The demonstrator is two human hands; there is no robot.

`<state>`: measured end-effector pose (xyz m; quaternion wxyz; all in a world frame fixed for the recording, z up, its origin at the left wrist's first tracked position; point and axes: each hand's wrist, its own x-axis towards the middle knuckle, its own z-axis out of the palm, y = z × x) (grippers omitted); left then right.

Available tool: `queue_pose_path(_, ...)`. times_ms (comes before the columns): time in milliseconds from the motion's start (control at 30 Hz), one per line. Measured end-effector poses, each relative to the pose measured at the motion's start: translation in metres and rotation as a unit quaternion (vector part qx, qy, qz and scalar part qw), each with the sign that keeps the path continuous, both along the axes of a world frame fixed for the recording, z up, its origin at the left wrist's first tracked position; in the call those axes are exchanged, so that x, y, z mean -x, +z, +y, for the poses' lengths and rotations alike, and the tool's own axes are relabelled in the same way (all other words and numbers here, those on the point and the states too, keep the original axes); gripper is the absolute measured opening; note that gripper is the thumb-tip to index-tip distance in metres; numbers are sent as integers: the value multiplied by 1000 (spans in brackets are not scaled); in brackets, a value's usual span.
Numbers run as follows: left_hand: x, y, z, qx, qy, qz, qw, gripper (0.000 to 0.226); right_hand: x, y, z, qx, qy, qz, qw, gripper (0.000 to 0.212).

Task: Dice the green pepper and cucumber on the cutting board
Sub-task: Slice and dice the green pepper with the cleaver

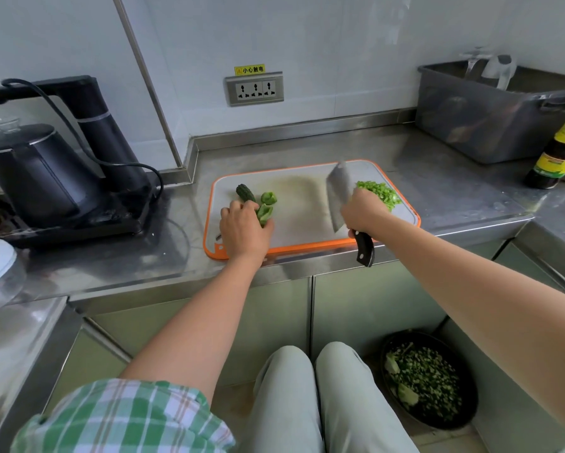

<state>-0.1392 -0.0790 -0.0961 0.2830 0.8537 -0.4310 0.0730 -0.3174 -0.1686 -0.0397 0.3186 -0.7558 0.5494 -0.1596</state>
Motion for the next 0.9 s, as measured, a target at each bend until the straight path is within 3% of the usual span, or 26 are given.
queue_pose_path(100,0,-1,-2,-9,2,-12,1000,36,-11,3,16,-23,92,-30,995,8)
queue_pose_path(167,1,0,-3,-17,10,-18,1000,35,-14,2,19,-33,132,0,991,11)
queue_pose_path(267,-1,1,-4,-32,8,-29,999,33,-7,-2,6,-31,85,24,996,2)
queue_pose_path(400,-1,1,-6,-30,6,-42,999,34,8,-1,-11,-20,-9,24,999,18)
queue_pose_path(533,1,-1,-8,-10,8,-22,1000,35,1,1,-1,-40,38,-20,998,35)
queue_pose_path(633,3,1,-9,-4,-7,0,1000,27,-4,1,9,-51,101,7,994,9)
queue_pose_path(900,22,-4,-11,32,-168,20,985,27,21,-2,-4,-19,17,7,1000,27)
